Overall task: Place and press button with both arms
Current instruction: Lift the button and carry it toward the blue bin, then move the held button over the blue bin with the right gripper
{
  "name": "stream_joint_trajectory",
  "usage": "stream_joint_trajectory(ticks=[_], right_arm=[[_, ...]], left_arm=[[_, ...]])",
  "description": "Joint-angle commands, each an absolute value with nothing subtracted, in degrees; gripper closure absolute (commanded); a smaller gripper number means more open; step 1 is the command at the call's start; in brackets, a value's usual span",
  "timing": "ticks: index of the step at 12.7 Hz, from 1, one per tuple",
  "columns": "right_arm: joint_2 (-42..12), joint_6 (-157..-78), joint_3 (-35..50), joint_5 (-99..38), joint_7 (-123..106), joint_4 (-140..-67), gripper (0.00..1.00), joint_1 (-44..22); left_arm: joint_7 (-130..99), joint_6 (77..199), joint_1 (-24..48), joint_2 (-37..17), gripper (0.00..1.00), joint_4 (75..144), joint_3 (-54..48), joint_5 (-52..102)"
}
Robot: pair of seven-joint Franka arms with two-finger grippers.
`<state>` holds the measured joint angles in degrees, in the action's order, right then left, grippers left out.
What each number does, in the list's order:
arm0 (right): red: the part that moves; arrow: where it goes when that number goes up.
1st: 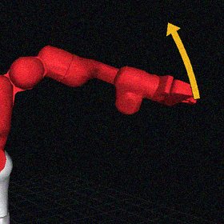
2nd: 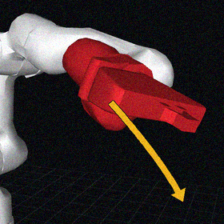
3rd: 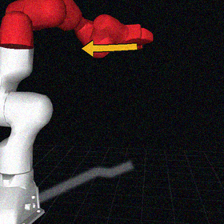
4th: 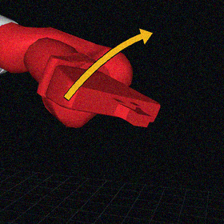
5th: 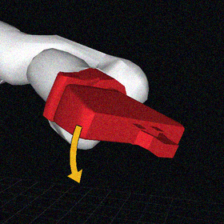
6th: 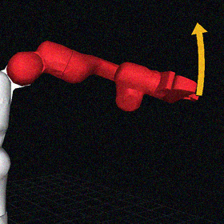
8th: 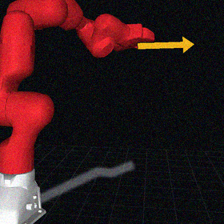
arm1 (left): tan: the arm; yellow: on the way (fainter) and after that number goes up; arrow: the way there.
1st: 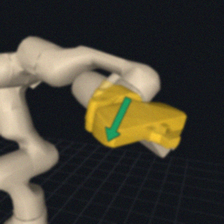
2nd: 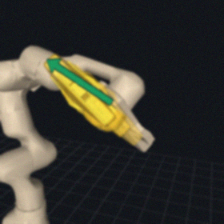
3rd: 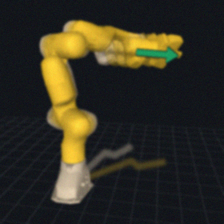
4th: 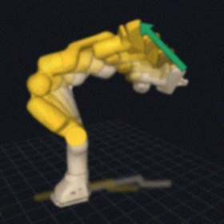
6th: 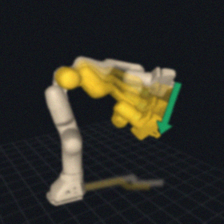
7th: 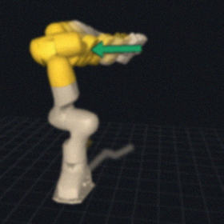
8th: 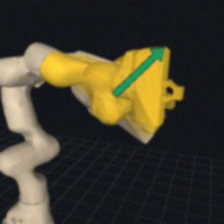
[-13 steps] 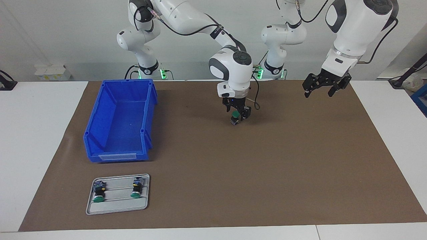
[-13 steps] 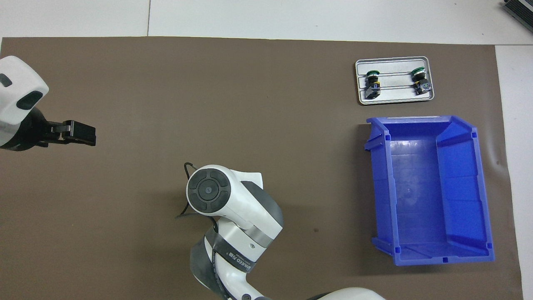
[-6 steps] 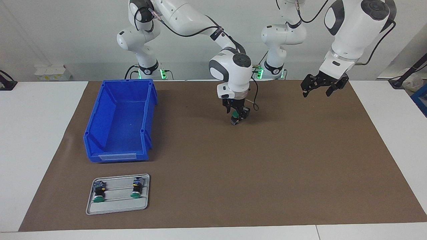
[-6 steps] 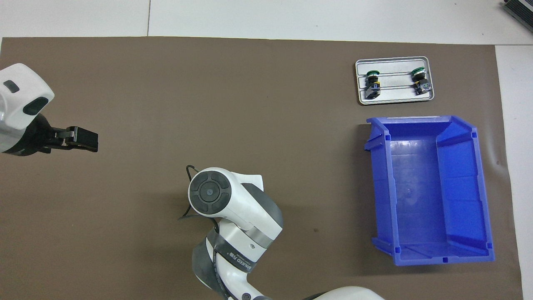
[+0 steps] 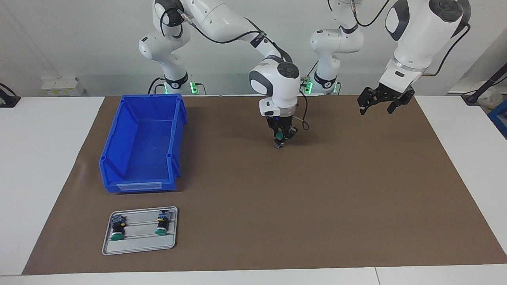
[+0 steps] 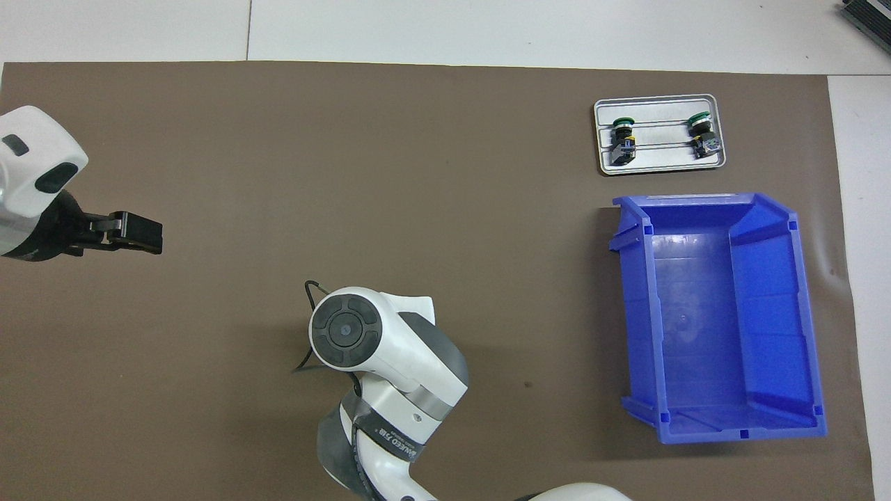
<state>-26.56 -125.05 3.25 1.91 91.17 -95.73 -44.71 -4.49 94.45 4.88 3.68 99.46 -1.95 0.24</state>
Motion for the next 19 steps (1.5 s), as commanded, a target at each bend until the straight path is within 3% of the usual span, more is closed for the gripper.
stream_joint_trajectory(ticks=[1, 6, 13, 19], right_arm=[[-25.7, -125.8, 3.3, 3.1, 92.7, -95.5, 1.0, -43.9], [-19.3, -119.5, 3.3, 2.9, 84.3, -95.9, 1.0, -38.2], [-11.6, -105.4, 3.3, 1.9, 55.1, -95.9, 1.0, -27.6], [-5.3, -97.4, 3.2, -1.1, 22.5, -95.9, 1.0, -12.2]], left_arm=[[-1.2, 94.7, 4.2, 5.4, 0.0, 101.3, -2.2, -0.6], [-0.6, 94.7, 3.4, 5.4, 0.0, 101.3, -2.3, -0.6], [-0.8, 94.2, 3.2, 5.3, 0.0, 101.1, -2.3, -0.6], [-0.8, 94.1, 3.2, 5.4, 0.0, 101.1, -2.3, -0.6]])
